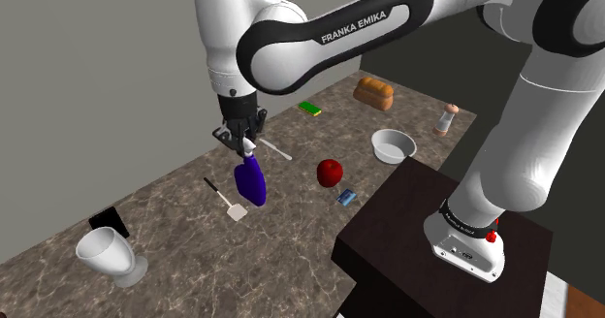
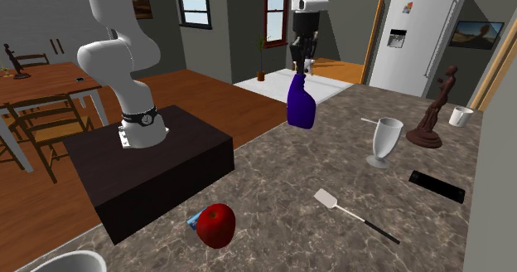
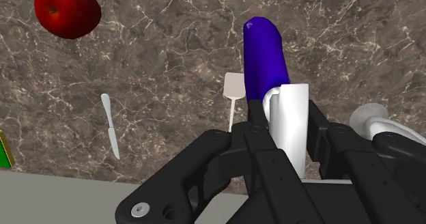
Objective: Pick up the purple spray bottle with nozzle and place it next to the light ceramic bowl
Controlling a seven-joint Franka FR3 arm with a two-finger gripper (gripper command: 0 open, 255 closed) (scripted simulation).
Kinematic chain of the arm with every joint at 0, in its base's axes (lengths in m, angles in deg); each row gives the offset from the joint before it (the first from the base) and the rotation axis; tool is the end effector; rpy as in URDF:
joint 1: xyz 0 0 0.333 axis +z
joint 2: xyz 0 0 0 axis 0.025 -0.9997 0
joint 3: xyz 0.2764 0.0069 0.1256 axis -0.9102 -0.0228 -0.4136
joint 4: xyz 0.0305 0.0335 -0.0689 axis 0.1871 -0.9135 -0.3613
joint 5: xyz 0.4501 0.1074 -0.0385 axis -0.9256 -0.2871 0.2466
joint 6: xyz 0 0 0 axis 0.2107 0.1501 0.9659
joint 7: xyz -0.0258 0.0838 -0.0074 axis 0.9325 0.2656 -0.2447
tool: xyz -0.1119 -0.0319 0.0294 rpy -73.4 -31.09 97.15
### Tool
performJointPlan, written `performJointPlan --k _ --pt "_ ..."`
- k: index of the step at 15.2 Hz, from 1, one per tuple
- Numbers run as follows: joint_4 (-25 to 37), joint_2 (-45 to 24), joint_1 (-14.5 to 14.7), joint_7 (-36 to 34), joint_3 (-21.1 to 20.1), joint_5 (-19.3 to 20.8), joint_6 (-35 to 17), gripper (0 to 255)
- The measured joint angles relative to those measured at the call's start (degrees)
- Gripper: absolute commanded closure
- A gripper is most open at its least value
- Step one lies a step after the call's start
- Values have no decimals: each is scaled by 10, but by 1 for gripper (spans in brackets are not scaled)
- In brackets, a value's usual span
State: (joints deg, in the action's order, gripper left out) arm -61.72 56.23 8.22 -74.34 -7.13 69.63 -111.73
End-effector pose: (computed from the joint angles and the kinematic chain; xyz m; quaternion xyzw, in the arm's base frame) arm 0.5249 0.4185 0.4137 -0.9989 -0.0428 -0.0167 0.0024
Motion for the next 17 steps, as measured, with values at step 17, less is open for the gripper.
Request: performJointPlan --k 17 --pt "-78 143 -55 119 40 -78 46 255"
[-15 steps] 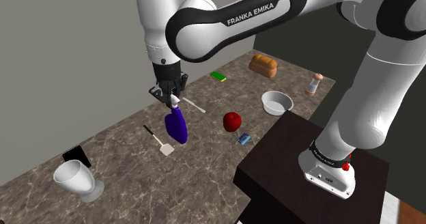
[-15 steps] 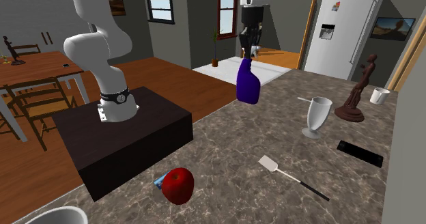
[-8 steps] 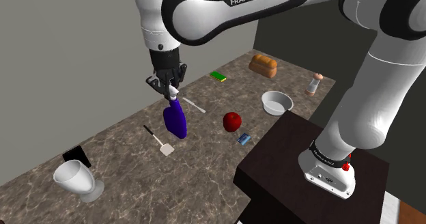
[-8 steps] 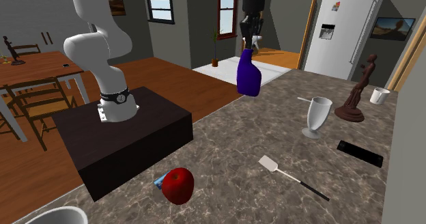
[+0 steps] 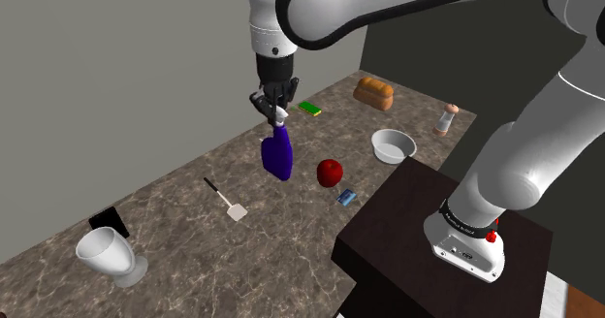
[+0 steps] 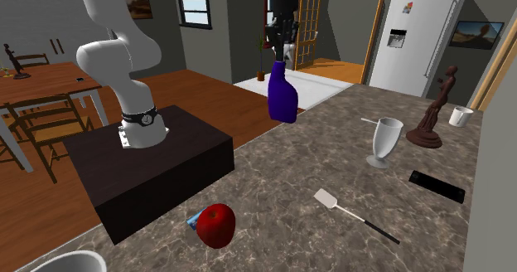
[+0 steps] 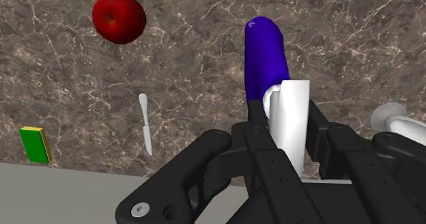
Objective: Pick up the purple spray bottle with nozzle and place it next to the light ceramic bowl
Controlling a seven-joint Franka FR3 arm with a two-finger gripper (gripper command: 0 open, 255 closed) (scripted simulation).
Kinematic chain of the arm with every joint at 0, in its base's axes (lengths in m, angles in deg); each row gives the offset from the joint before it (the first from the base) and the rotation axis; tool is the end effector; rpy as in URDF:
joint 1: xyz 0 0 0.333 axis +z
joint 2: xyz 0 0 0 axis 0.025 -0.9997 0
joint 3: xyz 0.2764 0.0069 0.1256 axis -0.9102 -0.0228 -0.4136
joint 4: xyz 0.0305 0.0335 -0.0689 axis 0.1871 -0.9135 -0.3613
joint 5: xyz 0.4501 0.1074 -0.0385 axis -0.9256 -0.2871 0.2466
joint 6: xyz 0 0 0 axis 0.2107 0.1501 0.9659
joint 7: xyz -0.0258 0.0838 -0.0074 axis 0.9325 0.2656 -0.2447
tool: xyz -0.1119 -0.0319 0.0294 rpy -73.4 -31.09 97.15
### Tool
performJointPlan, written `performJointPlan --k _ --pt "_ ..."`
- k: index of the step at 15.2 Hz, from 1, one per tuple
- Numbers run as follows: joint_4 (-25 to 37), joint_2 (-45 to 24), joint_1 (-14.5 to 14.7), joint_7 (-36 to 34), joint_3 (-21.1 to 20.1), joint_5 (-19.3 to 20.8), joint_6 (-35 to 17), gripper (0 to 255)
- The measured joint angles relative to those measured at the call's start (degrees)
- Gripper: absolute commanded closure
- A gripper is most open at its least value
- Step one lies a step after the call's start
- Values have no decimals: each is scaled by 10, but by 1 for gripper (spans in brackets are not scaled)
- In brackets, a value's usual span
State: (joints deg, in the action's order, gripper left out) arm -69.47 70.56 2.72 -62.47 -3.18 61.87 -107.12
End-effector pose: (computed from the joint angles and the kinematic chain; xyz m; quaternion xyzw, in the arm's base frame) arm 0.5223 0.3183 0.4727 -0.9990 -0.0424 -0.0164 0.0017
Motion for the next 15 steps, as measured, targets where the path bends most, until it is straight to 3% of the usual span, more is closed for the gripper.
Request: performJointPlan --k 7,15 --pt "-110 105 -32 113 65 -36 -9 255" --pt "-184 186 -65 229 147 -34 2 255"
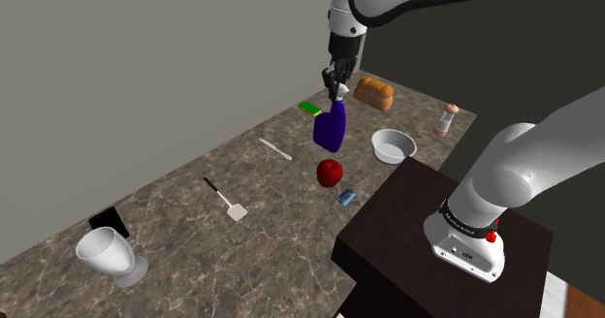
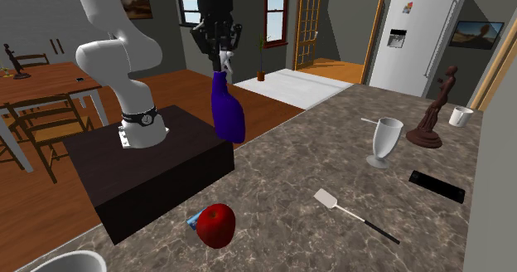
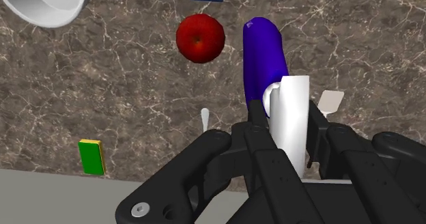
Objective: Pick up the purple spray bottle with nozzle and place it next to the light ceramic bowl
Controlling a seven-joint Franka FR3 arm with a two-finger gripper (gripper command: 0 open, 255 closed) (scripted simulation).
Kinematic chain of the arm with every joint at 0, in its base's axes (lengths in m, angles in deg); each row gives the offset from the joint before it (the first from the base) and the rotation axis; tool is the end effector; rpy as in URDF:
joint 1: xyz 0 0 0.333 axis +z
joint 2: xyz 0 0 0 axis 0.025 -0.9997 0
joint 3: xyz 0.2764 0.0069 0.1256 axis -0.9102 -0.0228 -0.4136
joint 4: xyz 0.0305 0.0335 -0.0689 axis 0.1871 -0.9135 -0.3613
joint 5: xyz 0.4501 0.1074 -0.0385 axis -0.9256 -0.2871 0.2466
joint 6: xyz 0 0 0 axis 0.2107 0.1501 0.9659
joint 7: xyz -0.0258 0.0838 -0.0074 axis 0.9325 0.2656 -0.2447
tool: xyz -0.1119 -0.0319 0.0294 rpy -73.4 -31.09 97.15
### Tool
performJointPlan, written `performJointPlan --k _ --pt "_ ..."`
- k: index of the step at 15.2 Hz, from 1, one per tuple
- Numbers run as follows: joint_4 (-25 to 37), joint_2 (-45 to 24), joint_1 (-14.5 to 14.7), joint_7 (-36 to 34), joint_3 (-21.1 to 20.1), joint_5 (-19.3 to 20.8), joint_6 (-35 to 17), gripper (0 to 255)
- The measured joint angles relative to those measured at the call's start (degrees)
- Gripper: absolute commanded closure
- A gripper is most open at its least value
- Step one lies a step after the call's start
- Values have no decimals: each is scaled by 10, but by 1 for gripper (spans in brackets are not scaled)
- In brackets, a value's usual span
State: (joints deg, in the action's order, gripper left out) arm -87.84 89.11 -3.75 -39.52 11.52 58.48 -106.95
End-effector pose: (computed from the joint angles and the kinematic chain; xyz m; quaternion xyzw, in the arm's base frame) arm 0.5016 0.0953 0.4768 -0.9990 -0.0419 -0.0163 0.0020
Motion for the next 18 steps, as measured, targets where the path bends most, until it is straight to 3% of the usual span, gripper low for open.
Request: performJointPlan --k 8,18 --pt "-41 44 -42 115 87 29 7 255" --pt "-36 35 -98 252 192 75 3 255"
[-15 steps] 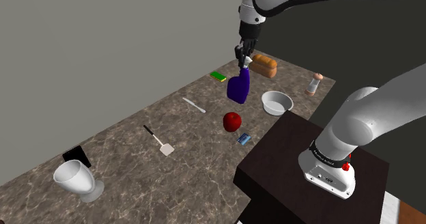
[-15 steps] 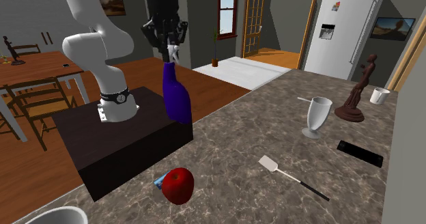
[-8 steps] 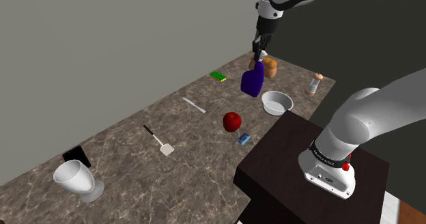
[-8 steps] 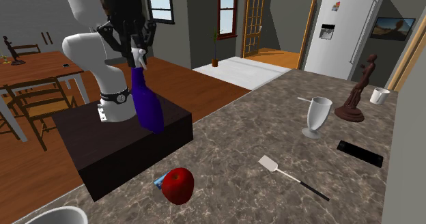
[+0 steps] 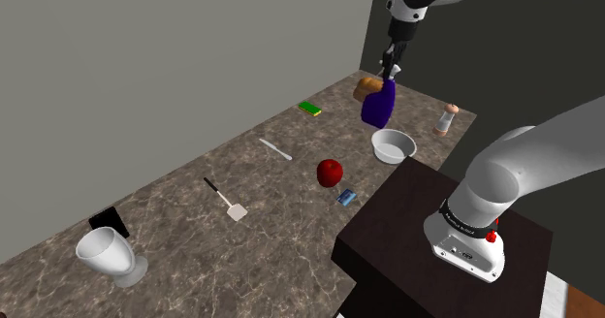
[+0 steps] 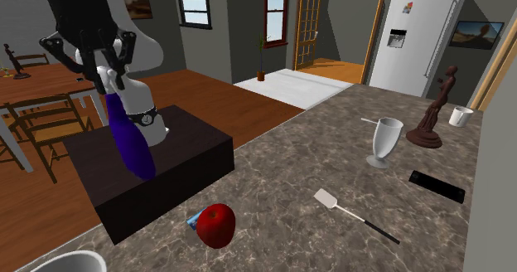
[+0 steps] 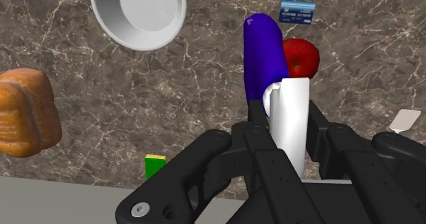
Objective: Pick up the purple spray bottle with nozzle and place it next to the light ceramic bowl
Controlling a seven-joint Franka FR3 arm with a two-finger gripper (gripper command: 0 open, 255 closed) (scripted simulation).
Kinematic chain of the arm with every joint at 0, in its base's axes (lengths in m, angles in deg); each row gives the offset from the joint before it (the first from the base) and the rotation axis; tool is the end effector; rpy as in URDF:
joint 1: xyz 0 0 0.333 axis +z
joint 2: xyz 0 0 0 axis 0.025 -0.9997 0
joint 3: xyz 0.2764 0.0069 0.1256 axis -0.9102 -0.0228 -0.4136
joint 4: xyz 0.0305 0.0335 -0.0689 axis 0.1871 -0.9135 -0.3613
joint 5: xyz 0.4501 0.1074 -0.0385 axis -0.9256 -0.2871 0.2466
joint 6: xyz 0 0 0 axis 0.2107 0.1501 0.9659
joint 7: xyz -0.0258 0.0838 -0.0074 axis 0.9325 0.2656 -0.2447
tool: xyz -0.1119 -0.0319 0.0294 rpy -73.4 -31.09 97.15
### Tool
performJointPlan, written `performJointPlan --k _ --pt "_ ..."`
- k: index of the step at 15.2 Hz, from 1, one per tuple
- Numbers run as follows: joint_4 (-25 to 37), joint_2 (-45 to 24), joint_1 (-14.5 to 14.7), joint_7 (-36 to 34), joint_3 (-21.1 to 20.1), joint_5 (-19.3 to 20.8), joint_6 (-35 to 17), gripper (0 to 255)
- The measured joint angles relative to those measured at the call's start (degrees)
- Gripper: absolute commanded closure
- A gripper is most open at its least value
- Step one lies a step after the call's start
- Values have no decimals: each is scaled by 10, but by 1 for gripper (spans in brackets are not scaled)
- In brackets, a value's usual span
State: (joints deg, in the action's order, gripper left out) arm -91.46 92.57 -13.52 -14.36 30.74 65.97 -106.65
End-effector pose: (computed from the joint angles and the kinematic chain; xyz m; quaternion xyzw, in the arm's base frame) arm 0.4601 -0.1680 0.4742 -0.9990 -0.0421 -0.0163 0.0026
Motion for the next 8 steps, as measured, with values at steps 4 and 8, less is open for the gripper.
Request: performJointPlan --k 4,8 --pt "-15 -8 -3 9 8 3 -23 255" --pt "-41 -12 -4 12 10 4 -53 255"
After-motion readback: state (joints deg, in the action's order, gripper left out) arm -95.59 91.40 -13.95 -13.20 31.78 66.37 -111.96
